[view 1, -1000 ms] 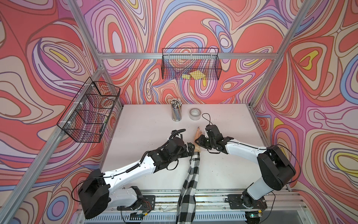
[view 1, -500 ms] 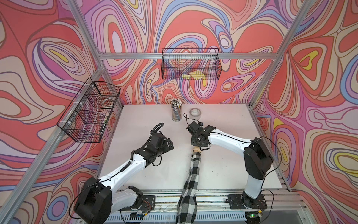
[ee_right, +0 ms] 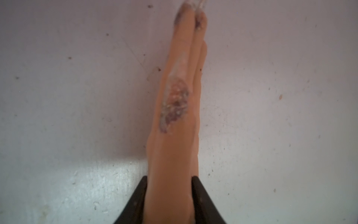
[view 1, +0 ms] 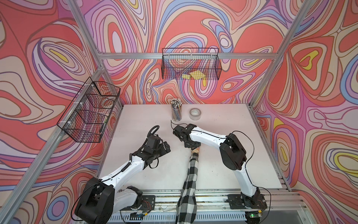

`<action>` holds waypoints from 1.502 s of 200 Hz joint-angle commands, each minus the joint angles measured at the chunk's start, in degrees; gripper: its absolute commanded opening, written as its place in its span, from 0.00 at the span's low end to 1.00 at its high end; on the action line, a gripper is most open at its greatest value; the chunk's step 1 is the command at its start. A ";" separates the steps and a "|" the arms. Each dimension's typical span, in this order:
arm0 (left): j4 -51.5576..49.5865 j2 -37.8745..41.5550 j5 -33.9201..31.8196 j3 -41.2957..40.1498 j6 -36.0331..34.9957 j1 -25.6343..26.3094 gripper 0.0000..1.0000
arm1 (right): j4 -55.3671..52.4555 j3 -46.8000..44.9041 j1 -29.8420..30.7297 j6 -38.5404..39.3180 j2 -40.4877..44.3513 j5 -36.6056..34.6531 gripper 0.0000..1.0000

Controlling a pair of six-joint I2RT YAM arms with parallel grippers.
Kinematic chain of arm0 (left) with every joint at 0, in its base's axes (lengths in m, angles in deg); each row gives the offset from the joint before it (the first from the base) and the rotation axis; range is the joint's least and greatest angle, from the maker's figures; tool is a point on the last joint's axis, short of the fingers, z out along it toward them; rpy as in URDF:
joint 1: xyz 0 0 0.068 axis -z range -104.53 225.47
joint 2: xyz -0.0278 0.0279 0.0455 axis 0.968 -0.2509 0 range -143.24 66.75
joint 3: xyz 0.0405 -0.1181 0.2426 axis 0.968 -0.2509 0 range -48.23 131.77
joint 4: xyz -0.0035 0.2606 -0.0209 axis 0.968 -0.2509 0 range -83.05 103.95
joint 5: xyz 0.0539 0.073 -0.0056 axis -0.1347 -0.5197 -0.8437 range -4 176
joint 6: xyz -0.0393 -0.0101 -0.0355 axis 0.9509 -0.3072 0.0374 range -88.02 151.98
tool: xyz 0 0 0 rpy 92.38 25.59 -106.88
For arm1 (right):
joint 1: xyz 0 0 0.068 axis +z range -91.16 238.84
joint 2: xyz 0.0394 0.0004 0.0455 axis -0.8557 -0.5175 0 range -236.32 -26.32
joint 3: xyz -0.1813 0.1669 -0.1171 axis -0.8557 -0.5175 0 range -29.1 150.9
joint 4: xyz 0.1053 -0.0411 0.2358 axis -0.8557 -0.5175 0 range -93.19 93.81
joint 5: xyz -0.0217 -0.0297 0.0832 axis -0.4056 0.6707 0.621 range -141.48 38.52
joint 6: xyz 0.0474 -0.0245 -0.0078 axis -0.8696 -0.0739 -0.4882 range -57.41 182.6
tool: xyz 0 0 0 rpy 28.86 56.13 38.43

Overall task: Take off the watch
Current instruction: Adjust the hand at the center of the board.

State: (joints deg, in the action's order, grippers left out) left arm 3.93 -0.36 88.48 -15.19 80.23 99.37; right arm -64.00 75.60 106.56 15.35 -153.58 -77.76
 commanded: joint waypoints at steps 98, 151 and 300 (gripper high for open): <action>-4.42 -2.78 -0.18 6.07 -1.05 -0.42 0.93 | 21.74 -2.51 1.38 5.01 5.18 20.09 0.61; -3.80 -3.35 1.65 6.69 -1.23 -0.37 0.92 | 30.49 -20.89 -3.91 3.31 20.13 21.23 0.68; 0.14 -18.36 11.48 16.24 -7.32 -0.36 0.91 | 42.45 -35.87 -11.65 -1.08 20.20 26.04 0.59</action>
State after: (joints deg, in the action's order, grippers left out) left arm 3.07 -16.90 98.23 -1.40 74.46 99.37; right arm -18.91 39.04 94.89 13.69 -130.98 -48.89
